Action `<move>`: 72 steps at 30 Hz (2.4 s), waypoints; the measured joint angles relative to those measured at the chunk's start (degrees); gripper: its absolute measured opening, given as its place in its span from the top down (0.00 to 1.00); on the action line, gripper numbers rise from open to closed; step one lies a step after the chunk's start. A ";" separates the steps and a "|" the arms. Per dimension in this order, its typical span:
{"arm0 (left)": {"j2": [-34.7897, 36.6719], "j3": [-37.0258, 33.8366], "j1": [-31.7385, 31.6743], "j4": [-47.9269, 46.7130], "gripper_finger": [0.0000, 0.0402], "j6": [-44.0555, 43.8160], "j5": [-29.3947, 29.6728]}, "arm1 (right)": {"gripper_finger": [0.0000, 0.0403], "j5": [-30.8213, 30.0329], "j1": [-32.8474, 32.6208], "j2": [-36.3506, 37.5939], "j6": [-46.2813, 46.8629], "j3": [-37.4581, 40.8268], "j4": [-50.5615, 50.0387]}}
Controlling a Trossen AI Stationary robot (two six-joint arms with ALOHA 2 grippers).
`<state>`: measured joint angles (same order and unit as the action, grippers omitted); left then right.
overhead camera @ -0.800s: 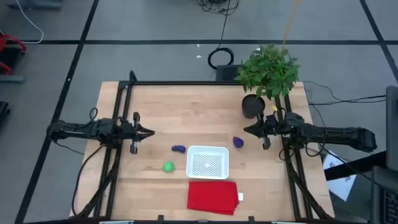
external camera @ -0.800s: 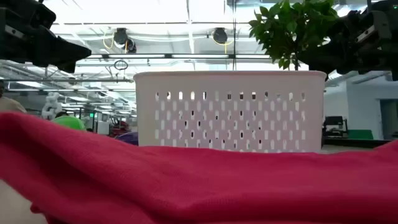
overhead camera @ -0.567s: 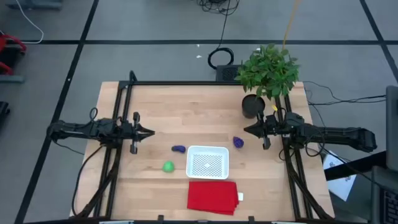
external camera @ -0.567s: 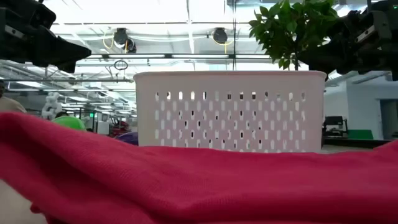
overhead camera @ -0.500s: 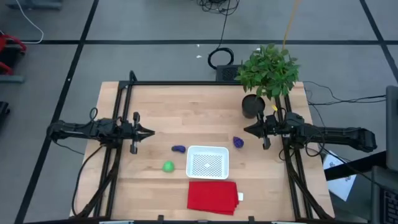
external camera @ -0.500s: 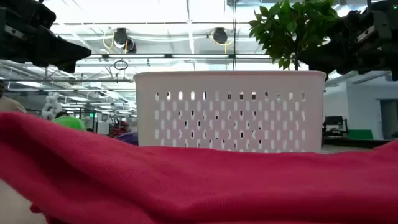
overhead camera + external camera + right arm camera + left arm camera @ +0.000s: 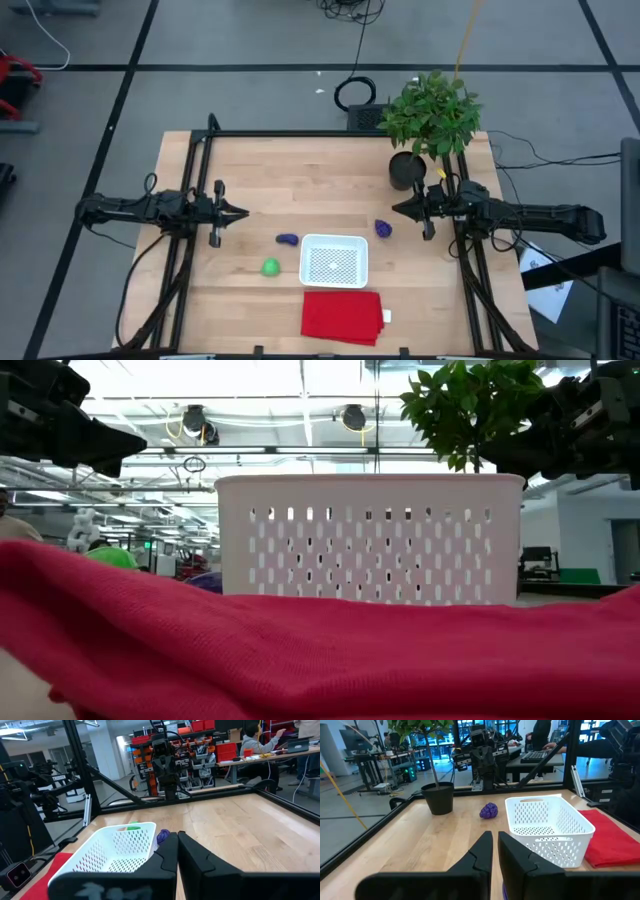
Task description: Pick and placing Produce into tupperware
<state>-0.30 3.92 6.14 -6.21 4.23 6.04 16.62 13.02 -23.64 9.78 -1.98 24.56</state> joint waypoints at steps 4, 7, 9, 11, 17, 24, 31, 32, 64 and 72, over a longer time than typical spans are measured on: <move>-0.02 0.00 0.00 0.02 0.92 -0.02 0.02 | 1.00 0.02 0.02 0.02 0.00 -0.02 0.00; 0.00 0.00 0.00 0.00 0.92 0.00 0.00 | 1.00 0.02 0.02 0.00 -0.02 0.00 0.00; 0.00 0.00 0.01 0.00 0.92 -0.01 0.00 | 1.00 0.02 0.02 0.00 0.00 0.00 0.00; -0.02 0.00 0.00 0.02 0.92 -0.02 0.00 | 1.00 0.02 0.02 0.00 -0.02 0.00 0.02; 0.00 0.00 0.02 0.02 0.92 -0.01 0.02 | 1.00 0.00 0.02 0.00 0.00 -0.02 0.02; -0.02 0.00 0.00 0.02 0.92 0.00 0.02 | 1.00 0.01 0.02 0.02 0.00 -0.02 0.00; 0.00 0.00 0.02 0.00 0.92 0.00 0.00 | 1.00 0.01 0.00 0.01 0.00 -0.02 0.00; -0.02 0.00 0.02 0.00 0.92 0.00 0.00 | 1.00 0.02 0.01 0.01 -0.01 -0.01 0.01; 0.00 0.00 0.02 0.43 0.92 -0.29 0.00 | 1.00 -0.15 0.11 0.00 4.60 -0.02 2.18; -0.02 0.00 0.00 0.50 0.92 -0.37 0.00 | 1.00 -0.11 0.11 0.00 4.65 0.00 2.18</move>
<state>-0.32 3.92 6.13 -5.71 3.86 6.04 16.51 13.13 -23.64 14.43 -1.98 26.74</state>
